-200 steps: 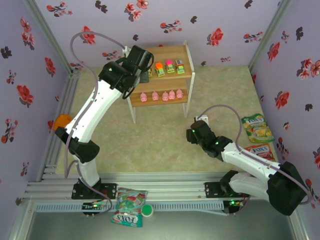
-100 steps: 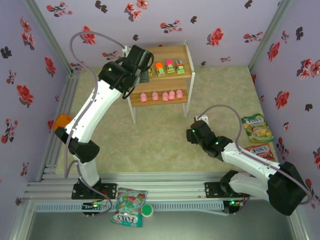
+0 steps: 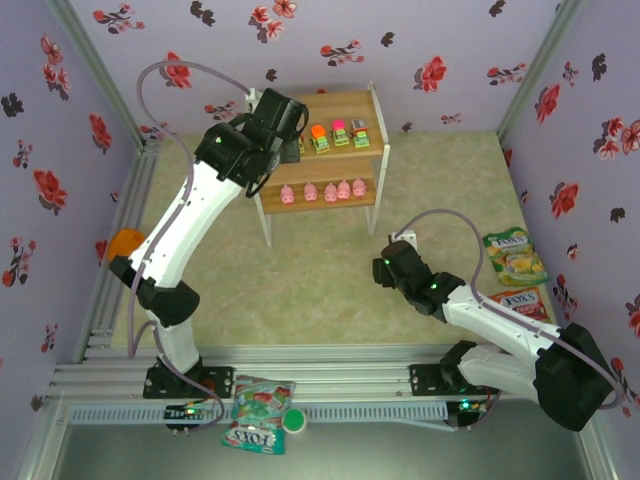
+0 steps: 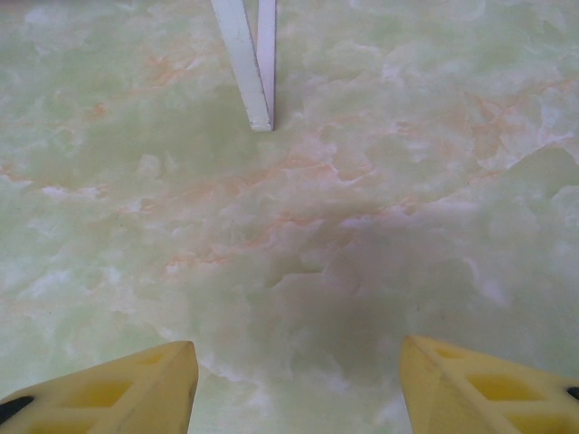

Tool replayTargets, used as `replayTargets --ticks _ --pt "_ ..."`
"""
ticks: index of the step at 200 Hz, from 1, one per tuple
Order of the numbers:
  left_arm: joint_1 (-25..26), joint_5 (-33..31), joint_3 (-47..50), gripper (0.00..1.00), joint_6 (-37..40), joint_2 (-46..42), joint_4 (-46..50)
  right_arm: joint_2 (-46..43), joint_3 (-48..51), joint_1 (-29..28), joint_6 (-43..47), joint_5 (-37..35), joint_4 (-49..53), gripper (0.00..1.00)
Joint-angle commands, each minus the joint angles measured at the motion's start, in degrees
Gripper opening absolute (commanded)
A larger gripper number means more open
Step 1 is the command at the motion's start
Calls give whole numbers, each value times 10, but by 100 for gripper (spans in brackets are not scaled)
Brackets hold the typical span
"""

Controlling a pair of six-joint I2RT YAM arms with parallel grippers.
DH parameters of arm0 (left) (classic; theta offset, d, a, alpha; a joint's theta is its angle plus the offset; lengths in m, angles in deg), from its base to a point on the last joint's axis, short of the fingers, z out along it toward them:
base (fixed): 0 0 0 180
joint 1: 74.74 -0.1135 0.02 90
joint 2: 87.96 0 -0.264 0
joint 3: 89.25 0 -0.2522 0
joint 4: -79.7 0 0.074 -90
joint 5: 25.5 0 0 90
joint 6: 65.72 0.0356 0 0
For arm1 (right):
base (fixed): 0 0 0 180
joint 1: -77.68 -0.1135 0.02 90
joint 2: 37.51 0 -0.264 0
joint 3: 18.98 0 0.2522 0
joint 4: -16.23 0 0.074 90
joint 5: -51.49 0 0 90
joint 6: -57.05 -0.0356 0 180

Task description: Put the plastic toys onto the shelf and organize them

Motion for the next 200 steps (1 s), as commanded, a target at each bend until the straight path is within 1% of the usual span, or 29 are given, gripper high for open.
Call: replayTargets --ticks 1,72,104,157,195,200 --pt "14 -35 -22 47 23 -27 0 -4 -3 2 -4 2 -10 62" --pt "42 -87 -29 48 49 -47 -1 -5 -3 3 -4 -1 -10 62" --pt "56 -117 -17 49 66 -59 -9 -12 2 3 -3 -7 -14 65" --pt "64 -127 102 50 95 -148 -100 -22 6 3 -2 -10 -16 73" --pt "65 -133 171 53 112 -201 -127 -25 10 3 0 -13 -23 77" --pt "64 -132 183 53 114 -210 -145 -25 10 3 0 -13 -24 78"
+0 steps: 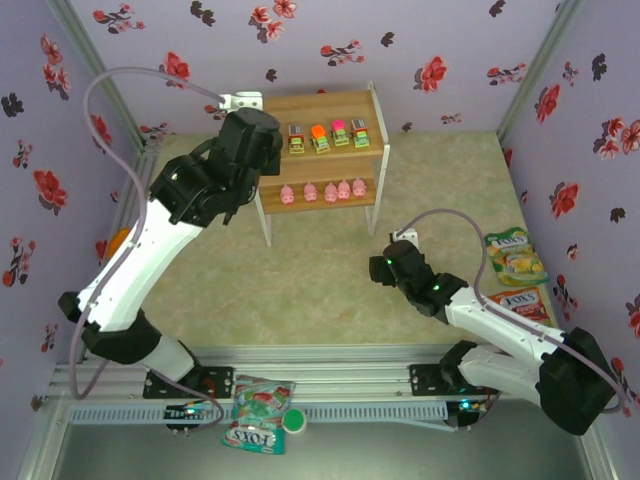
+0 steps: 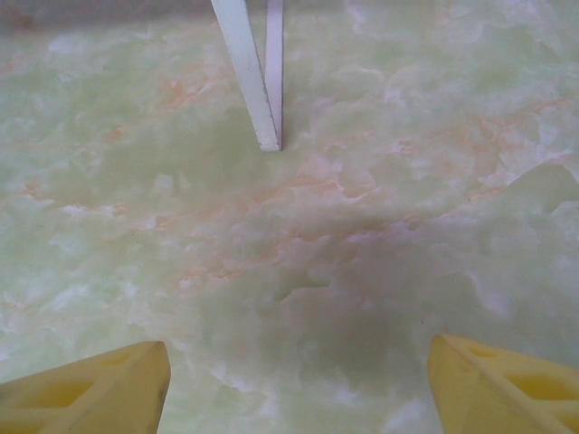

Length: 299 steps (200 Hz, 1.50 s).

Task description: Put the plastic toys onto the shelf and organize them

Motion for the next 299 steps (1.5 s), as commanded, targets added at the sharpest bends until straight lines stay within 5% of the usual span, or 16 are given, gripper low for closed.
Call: replayTargets --ticks 1,121,141,239,299 --pt "2 -21 39 54 26 -36 -54 -9 8 3 0 -13 -14 78" --pt "-16 -23 239 86 52 -182 -142 -34 18 3 -3 -38 -18 98" --pt "-25 -23 277 99 48 -203 -154 -38 9 3 -1 -47 -8 98" --pt "-88 5 476 100 0 -253 -225 -146 -58 3 9 -214 91 99" --pt "-170 115 606 100 54 -300 -361 -147 -76 3 45 -279 83 99"
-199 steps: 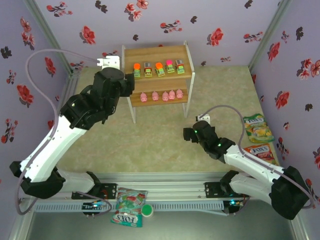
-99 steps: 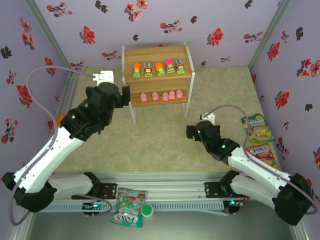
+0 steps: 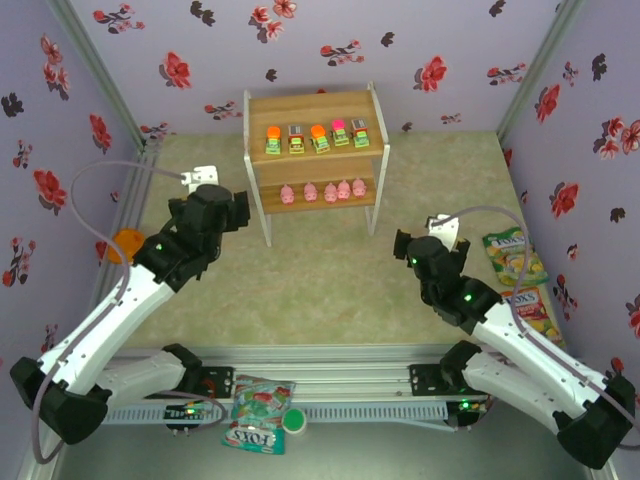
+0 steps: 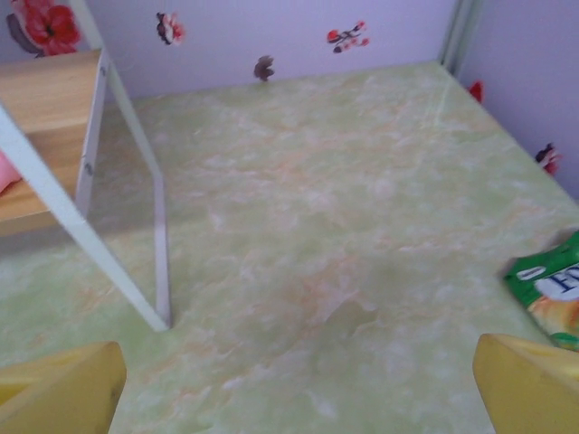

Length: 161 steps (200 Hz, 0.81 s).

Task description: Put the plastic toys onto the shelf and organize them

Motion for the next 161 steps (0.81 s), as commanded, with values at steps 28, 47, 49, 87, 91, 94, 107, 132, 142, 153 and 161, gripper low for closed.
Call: replayTargets --ticks 28,47,49,87,91,94,107,132,142,153,161 --pt "-89 131 75 100 46 10 -144 -3 4 3 64 -62 -49 99" --pt "-110 131 113 100 63 26 -209 -3 19 3 95 -61 -88 99" --pt "-112 131 117 100 62 26 -217 -2 20 3 98 -61 -90 99" --pt "-162 131 144 100 85 58 -280 -2 21 4 141 -54 -125 98" --pt "-168 131 144 100 85 63 -281 -1 21 4 146 -54 -130 98" --pt "-173 131 145 100 86 66 -283 -1 21 4 149 -54 -132 98" --pt "-187 132 154 100 102 81 -303 0 22 5 162 -54 -142 97" --pt "-192 132 207 100 163 112 -418 4 28 9 196 -49 -171 95" --pt "-194 130 231 100 181 128 -464 9 34 13 210 -43 -189 94" --pt "-205 129 243 100 181 143 -484 18 34 19 217 -41 -199 94" --pt "-212 129 248 100 187 154 -491 27 31 24 218 -38 -199 94"
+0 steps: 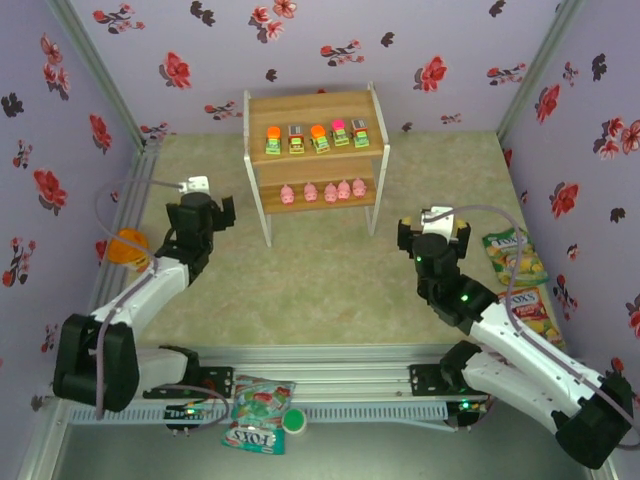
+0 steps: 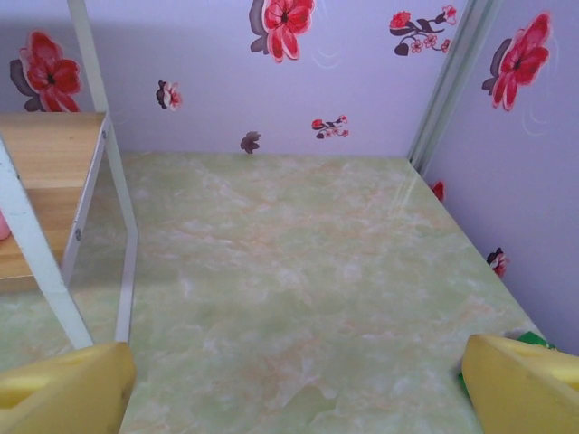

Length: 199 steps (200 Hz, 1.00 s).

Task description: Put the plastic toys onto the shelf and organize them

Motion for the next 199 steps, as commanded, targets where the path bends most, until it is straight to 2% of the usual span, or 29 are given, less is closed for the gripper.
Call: replayTargets --ticks 1,68,113,149,199 --pt "-19 0 27 100 48 31 -94 18 5 13 37 -3 -41 94" --pt "-48 5 70 100 94 60 -190 62 34 53 68 39 -96 94" --pt "-61 9 87 100 82 42 -170 68 58 88 67 54 -117 94" --pt "-66 2 81 100 84 90 -178 81 79 105 68 56 -148 94" --pt "-65 -13 85 100 87 102 -197 76 119 118 73 61 -216 94"
